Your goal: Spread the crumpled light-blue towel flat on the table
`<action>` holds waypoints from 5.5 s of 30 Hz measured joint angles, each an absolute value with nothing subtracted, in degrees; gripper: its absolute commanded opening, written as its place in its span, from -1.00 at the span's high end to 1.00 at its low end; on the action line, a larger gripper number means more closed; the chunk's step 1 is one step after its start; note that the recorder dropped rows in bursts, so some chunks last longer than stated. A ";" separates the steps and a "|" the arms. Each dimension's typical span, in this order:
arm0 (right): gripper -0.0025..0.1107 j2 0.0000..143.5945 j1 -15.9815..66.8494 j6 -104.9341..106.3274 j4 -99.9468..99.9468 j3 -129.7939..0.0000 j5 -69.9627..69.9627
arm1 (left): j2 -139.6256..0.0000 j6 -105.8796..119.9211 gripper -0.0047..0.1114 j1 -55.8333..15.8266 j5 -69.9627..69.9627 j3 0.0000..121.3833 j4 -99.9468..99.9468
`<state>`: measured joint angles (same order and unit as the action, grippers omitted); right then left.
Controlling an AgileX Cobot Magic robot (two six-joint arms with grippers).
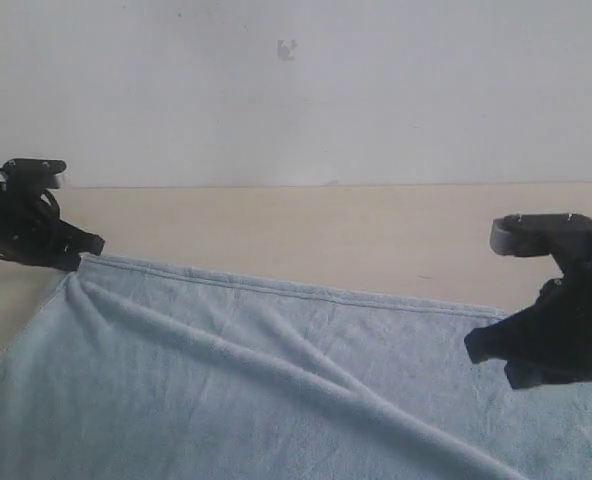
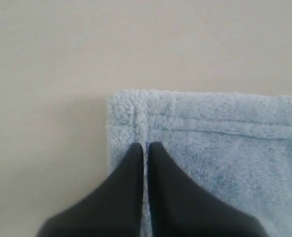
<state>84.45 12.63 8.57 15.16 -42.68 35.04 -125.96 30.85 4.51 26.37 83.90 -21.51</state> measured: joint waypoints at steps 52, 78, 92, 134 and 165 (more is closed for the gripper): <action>0.96 110.80 -6.19 -13.48 -13.65 -48.86 0.36 | -94.38 45.09 0.85 -16.41 15.90 49.92 -54.56; 0.96 127.26 -6.08 -6.02 -12.78 -84.74 22.86 | -114.33 59.16 0.85 -10.34 3.93 57.64 -53.98; 0.96 126.86 -6.18 -3.39 -13.79 -84.86 29.77 | -120.17 59.39 0.85 -8.44 0.36 62.69 -50.87; 0.96 97.58 -6.18 7.44 18.17 -70.01 47.84 | -78.99 29.36 0.85 -6.97 14.72 43.86 -31.58; 0.96 11.47 10.27 50.50 44.22 -19.74 21.90 | -16.95 19.66 0.85 1.30 6.21 15.77 -15.28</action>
<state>11.47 10.27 50.50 44.22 -19.74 21.90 -16.95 19.66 1.30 6.21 15.77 -15.28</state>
